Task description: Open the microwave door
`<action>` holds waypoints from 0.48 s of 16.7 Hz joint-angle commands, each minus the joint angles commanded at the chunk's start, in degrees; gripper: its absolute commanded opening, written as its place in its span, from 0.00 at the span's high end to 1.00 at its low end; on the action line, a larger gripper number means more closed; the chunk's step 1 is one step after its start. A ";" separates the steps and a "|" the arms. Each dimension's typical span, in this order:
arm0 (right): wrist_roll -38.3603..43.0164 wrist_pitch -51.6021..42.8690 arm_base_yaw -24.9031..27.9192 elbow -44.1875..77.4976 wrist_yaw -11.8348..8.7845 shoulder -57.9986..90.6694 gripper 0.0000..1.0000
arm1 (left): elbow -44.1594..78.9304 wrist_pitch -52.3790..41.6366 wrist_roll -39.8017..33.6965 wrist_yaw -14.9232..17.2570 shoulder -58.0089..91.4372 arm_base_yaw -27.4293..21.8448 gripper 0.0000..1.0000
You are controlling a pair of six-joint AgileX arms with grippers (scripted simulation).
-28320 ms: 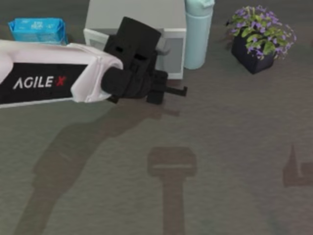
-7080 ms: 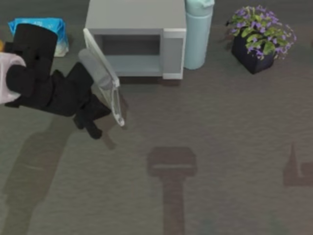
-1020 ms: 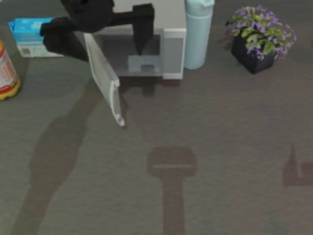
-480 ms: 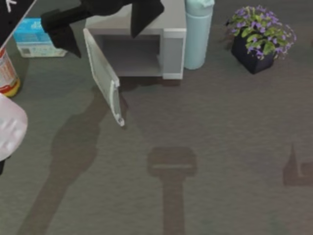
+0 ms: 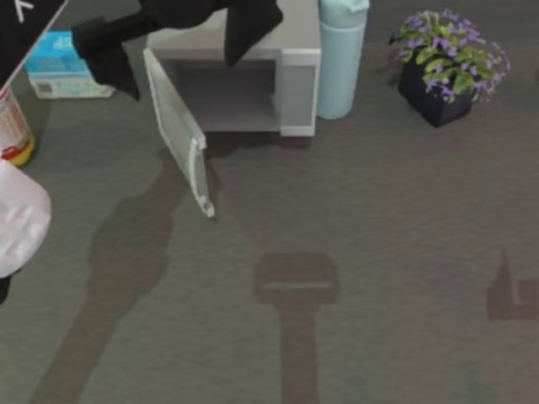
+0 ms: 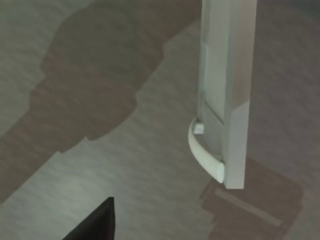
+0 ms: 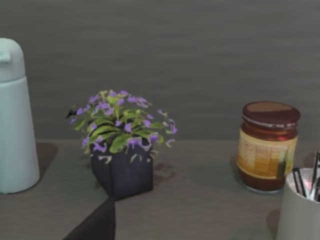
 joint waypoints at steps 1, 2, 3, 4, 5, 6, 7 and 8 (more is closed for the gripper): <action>0.00 0.00 0.00 0.00 0.00 0.00 0.00 | -1.32 1.11 0.16 -0.01 -0.25 0.08 0.00; 0.00 0.00 0.00 0.00 0.00 0.00 0.00 | -3.24 2.66 0.35 -0.02 -0.63 0.21 0.00; 0.00 0.00 0.00 0.00 0.00 0.00 0.00 | -5.76 4.63 0.54 -0.02 -1.15 0.38 0.00; 0.00 0.00 0.00 0.00 0.00 0.00 0.00 | -8.84 6.98 0.73 -0.02 -1.83 0.56 0.00; 0.00 0.00 0.00 0.00 0.00 0.00 0.00 | -12.34 9.64 0.92 -0.01 -2.63 0.77 0.00; 0.00 0.00 0.00 0.00 0.00 0.00 0.00 | -16.11 12.52 1.11 0.01 -3.52 0.98 0.00; 0.00 0.00 0.00 0.00 0.00 0.00 0.00 | -19.95 15.45 1.29 0.03 -4.40 1.20 0.00; 0.00 0.00 0.00 0.00 0.00 0.00 0.00 | -23.67 18.31 1.47 0.05 -5.23 1.41 0.00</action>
